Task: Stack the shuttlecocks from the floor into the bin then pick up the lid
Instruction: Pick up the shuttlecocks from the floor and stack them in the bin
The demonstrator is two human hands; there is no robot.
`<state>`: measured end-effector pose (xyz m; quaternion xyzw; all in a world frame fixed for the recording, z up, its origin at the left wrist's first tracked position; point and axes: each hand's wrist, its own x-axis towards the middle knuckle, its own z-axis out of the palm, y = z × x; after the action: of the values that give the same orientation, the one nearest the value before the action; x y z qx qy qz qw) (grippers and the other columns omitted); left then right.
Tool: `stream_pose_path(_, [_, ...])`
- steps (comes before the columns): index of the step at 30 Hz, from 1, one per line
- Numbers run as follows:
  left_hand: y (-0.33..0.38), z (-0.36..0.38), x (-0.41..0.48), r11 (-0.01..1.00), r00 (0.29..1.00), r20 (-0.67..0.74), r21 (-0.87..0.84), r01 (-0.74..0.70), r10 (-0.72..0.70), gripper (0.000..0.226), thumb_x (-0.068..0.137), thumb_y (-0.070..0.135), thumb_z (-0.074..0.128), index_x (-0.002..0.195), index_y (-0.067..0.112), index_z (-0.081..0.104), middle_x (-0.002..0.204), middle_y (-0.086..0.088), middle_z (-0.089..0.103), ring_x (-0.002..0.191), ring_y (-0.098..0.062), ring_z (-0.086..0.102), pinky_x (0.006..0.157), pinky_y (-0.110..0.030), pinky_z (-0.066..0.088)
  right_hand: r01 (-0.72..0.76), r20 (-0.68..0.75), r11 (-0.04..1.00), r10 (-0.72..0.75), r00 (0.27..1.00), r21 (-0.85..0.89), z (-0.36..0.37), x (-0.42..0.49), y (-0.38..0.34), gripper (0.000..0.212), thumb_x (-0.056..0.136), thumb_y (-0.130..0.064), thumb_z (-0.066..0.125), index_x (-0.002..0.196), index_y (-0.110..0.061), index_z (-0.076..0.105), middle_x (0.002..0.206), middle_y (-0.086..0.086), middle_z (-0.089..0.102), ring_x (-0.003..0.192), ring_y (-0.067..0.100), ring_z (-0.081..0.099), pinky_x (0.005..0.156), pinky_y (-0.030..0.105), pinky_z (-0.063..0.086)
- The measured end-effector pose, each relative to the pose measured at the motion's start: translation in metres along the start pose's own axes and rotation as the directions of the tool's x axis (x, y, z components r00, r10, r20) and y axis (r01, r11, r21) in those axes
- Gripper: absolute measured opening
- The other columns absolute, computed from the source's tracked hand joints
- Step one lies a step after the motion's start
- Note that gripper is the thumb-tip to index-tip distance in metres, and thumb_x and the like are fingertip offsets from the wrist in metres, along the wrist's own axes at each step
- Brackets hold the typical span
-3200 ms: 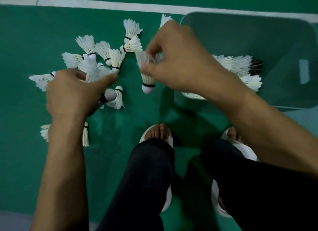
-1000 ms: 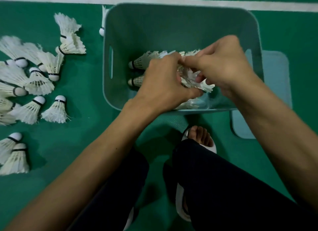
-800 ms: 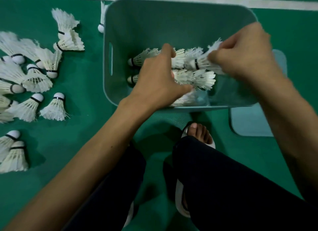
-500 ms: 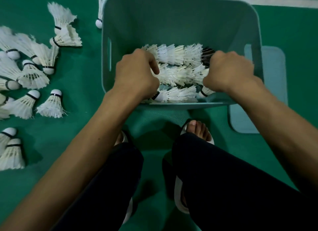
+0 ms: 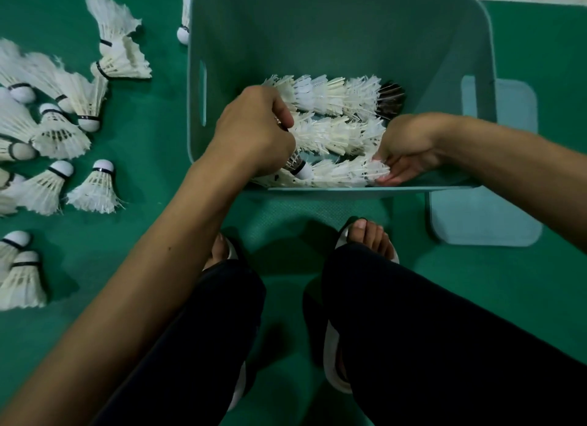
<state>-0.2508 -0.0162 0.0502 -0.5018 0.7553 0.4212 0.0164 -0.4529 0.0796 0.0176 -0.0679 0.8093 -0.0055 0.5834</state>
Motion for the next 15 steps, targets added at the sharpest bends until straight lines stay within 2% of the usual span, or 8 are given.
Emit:
stream_pose_path(2, [0.001, 0.0, 0.001, 1.0, 1.0, 0.013, -0.01, 0.009, -0.009, 0.032, 0.08, -0.003, 0.051, 0.098, 0.017, 0.069, 0.08, 0.006, 0.051, 0.085, -0.026, 0.054, 0.074, -0.03, 0.044, 0.002, -0.052, 0.99, -0.01, 0.999, -0.139, 0.006, 0.004, 0.0, 0.02, 0.106, -0.004, 0.04, 0.089, 0.001, 0.05, 0.088, 0.015, 0.055, 0.07, 0.026, 0.06, 0.052, 0.034, 0.059])
stream_pose_path(5, [0.003, 0.001, 0.002, 1.0, 1.0, 0.023, -0.013, 0.012, -0.011, 0.032, 0.081, -0.004, 0.051, 0.098, 0.018, 0.069, 0.081, 0.007, 0.052, 0.087, -0.025, 0.054, 0.078, -0.032, 0.049, 0.091, -0.129, 0.933, -0.144, 0.981, -0.349, 0.01, -0.001, -0.002, 0.022, 0.104, -0.01, 0.045, 0.086, -0.002, 0.055, 0.082, 0.015, 0.063, 0.069, 0.028, 0.064, 0.064, 0.035, 0.053])
stream_pose_path(8, [0.005, 0.002, 0.002, 1.0, 1.0, 0.013, -0.001, 0.008, -0.008, 0.032, 0.08, -0.004, 0.052, 0.096, 0.018, 0.068, 0.081, 0.006, 0.053, 0.084, -0.024, 0.054, 0.074, -0.03, 0.046, 0.127, -0.136, 0.835, -0.233, 0.963, -0.535, 0.004, -0.018, -0.004, 0.03, 0.1, -0.014, 0.051, 0.078, 0.002, 0.064, 0.067, 0.016, 0.071, 0.058, 0.027, 0.064, 0.053, 0.028, 0.049])
stream_pose_path(10, [0.006, 0.003, 0.002, 1.0, 1.0, 0.016, -0.014, 0.002, -0.002, 0.03, 0.08, -0.005, 0.055, 0.094, 0.019, 0.067, 0.08, 0.005, 0.055, 0.078, -0.022, 0.054, 0.071, -0.029, 0.046, 0.11, -0.192, 0.738, -0.311, 0.931, -0.666, 0.001, -0.031, -0.002, 0.032, 0.097, -0.022, 0.06, 0.073, 0.0, 0.063, 0.049, 0.01, 0.066, 0.043, 0.023, 0.061, 0.049, 0.024, 0.047])
stream_pose_path(11, [0.006, 0.003, 0.002, 0.999, 1.0, 0.022, -0.041, -0.004, 0.005, 0.029, 0.08, -0.006, 0.057, 0.093, 0.019, 0.067, 0.079, 0.005, 0.057, 0.075, -0.02, 0.055, 0.07, -0.029, 0.047, 0.092, -0.234, 0.69, -0.364, 0.902, -0.718, -0.002, -0.039, -0.001, 0.033, 0.095, -0.028, 0.064, 0.072, -0.003, 0.061, 0.046, 0.008, 0.064, 0.041, 0.022, 0.062, 0.048, 0.025, 0.046])
stream_pose_path(13, [0.01, 0.002, 0.003, 0.994, 0.998, 0.043, -0.109, -0.031, 0.036, 0.03, 0.08, -0.007, 0.06, 0.092, 0.02, 0.066, 0.081, 0.005, 0.061, 0.069, -0.013, 0.056, 0.065, -0.026, 0.049, 0.079, -0.309, 0.642, -0.468, 0.828, -0.763, -0.009, -0.053, -0.002, 0.037, 0.092, -0.038, 0.069, 0.074, -0.007, 0.061, 0.057, 0.009, 0.063, 0.049, 0.023, 0.067, 0.054, 0.027, 0.047])
stream_pose_path(15, [0.018, -0.001, 0.005, 0.986, 0.992, 0.086, -0.146, -0.082, 0.095, 0.032, 0.081, -0.008, 0.063, 0.092, 0.021, 0.065, 0.085, 0.005, 0.064, 0.065, -0.008, 0.056, 0.057, -0.024, 0.048, 0.228, -0.327, 0.669, -0.595, 0.734, -0.707, -0.023, -0.067, -0.006, 0.03, 0.091, -0.04, 0.071, 0.087, -0.01, 0.071, 0.073, 0.008, 0.069, 0.071, 0.024, 0.07, 0.07, 0.028, 0.047])
